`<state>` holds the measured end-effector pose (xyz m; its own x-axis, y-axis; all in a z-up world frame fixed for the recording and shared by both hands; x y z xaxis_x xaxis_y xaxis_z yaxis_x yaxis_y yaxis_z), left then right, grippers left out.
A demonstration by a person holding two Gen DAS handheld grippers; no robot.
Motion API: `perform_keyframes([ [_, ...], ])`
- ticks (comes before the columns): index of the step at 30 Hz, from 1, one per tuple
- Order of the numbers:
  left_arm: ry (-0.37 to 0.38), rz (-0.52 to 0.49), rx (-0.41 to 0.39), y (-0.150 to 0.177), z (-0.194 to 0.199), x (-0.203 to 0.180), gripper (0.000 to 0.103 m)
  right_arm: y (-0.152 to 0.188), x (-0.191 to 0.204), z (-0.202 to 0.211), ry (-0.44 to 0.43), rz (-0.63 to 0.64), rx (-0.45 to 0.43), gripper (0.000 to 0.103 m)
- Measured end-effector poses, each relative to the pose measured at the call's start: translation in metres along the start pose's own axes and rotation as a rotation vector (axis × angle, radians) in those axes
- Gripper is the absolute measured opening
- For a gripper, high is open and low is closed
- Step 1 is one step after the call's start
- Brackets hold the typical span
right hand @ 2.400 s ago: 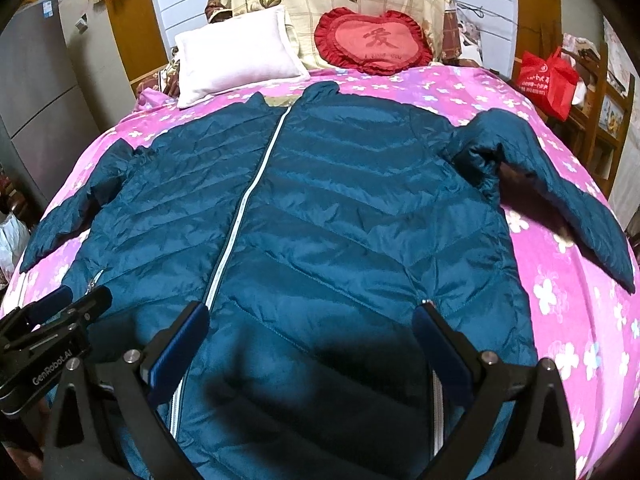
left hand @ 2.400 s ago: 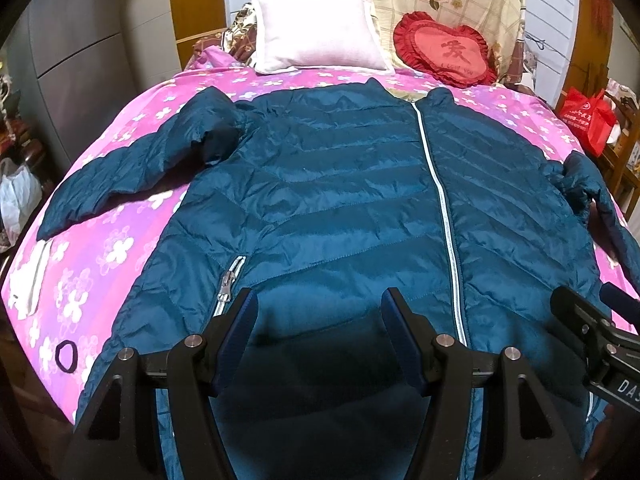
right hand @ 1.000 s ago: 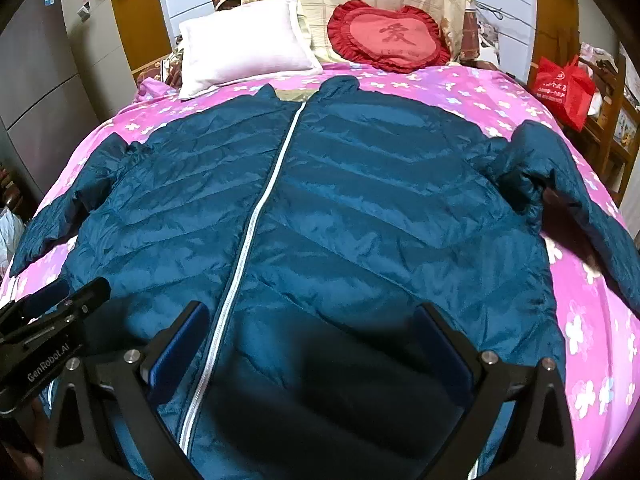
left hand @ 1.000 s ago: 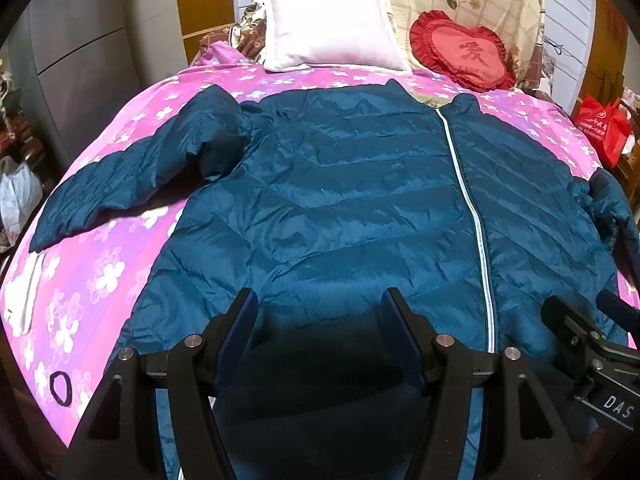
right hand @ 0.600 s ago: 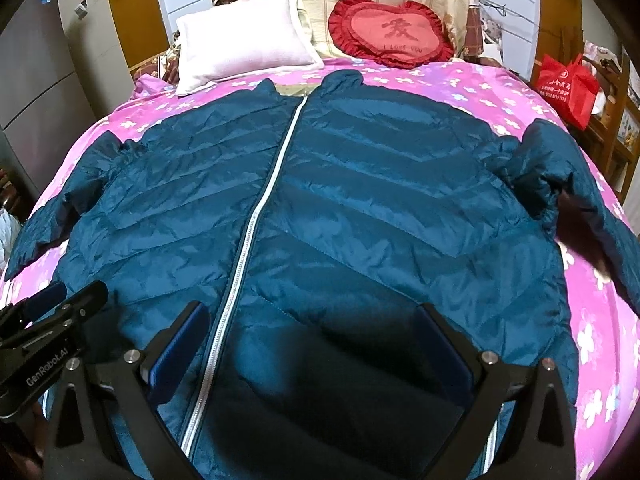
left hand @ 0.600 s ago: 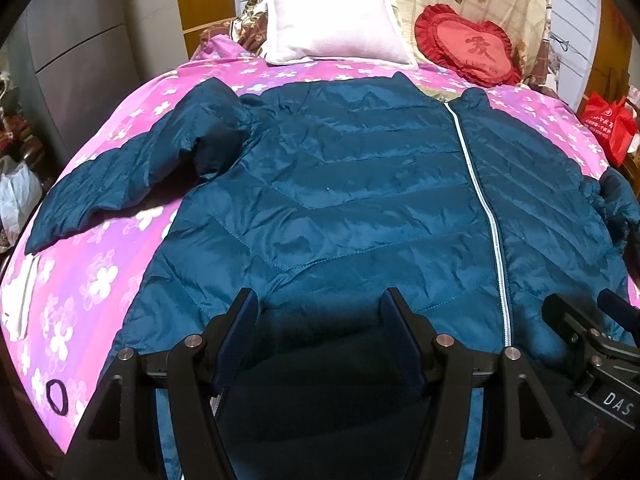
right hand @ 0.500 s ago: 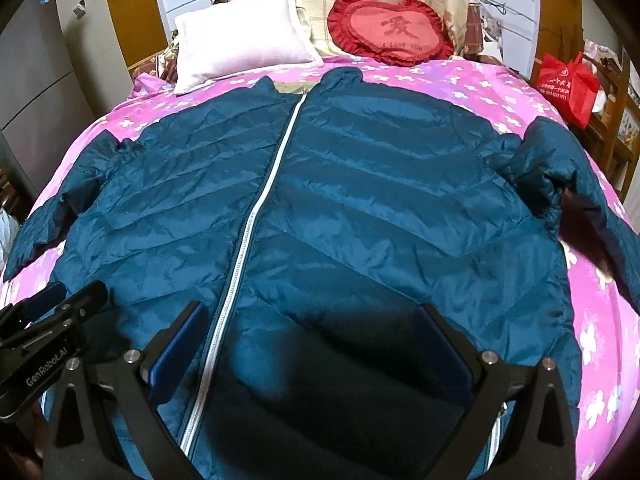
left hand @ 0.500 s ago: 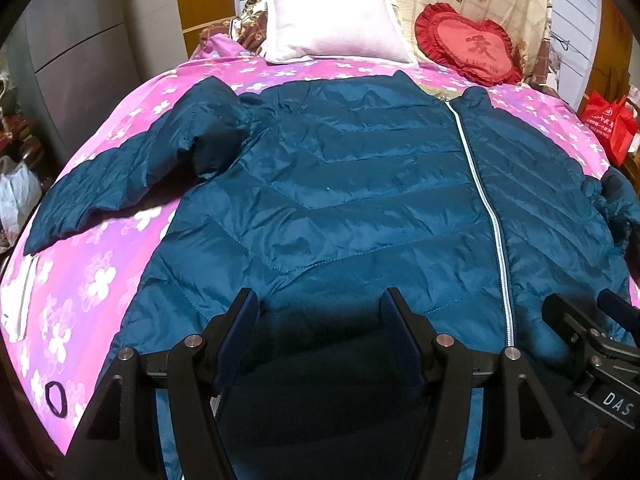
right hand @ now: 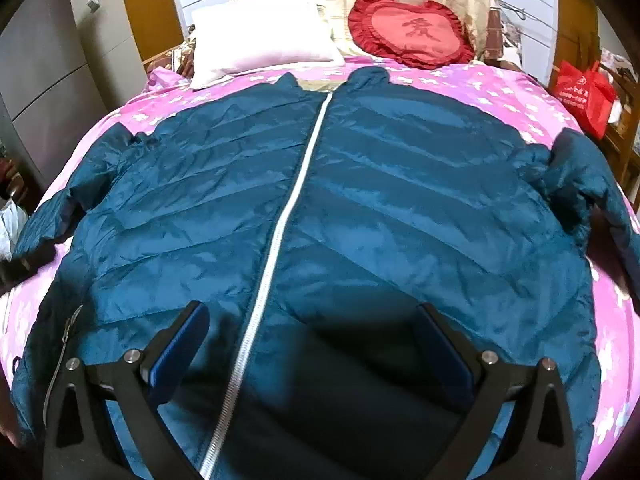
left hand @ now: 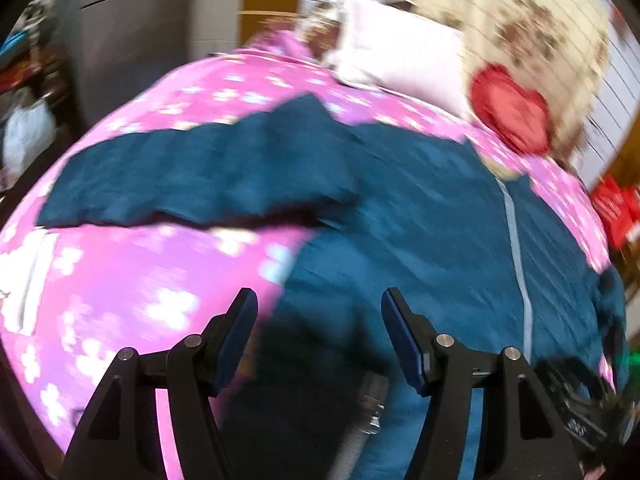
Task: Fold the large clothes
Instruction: 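Move the left tool to the jacket sleeve nearest it and grasp its cuff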
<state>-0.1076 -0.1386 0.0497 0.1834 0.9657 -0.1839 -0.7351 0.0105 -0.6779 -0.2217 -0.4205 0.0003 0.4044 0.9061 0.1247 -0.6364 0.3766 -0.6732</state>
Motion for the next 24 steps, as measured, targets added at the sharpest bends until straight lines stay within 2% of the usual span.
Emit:
perform_keyframes([
  [5, -0.03, 0.13, 0.013, -0.02, -0.01, 0.063, 0.04, -0.002, 0.01, -0.006, -0.013, 0.02, -0.004, 0.103],
  [12, -0.183, 0.277, -0.038, -0.046, -0.009, 0.157, 0.04, -0.006, 0.021, -0.011, -0.03, 0.057, 0.001, 0.103],
  [17, -0.258, 0.384, -0.083, -0.057, -0.013, 0.221, 0.04, -0.006, 0.029, -0.014, -0.037, 0.08, 0.002, 0.103],
  [24, -0.341, 0.502, -0.049, -0.063, -0.04, 0.291, 0.04, -0.006, 0.034, -0.016, -0.039, 0.098, 0.008, 0.103],
])
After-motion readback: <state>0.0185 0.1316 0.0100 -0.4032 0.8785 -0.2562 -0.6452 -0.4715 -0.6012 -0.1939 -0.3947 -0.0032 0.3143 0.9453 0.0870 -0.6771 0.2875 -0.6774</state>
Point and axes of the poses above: each gripper's, at about its wrist camera, not at the fingertips, and z roughly against the way its jaws point, x to its left, y to its underside, the point moved 4 cm from there along -z, roughly the way its jaws point, and after that the axes turned 6 degrees about -x, right-handed, at the moved point
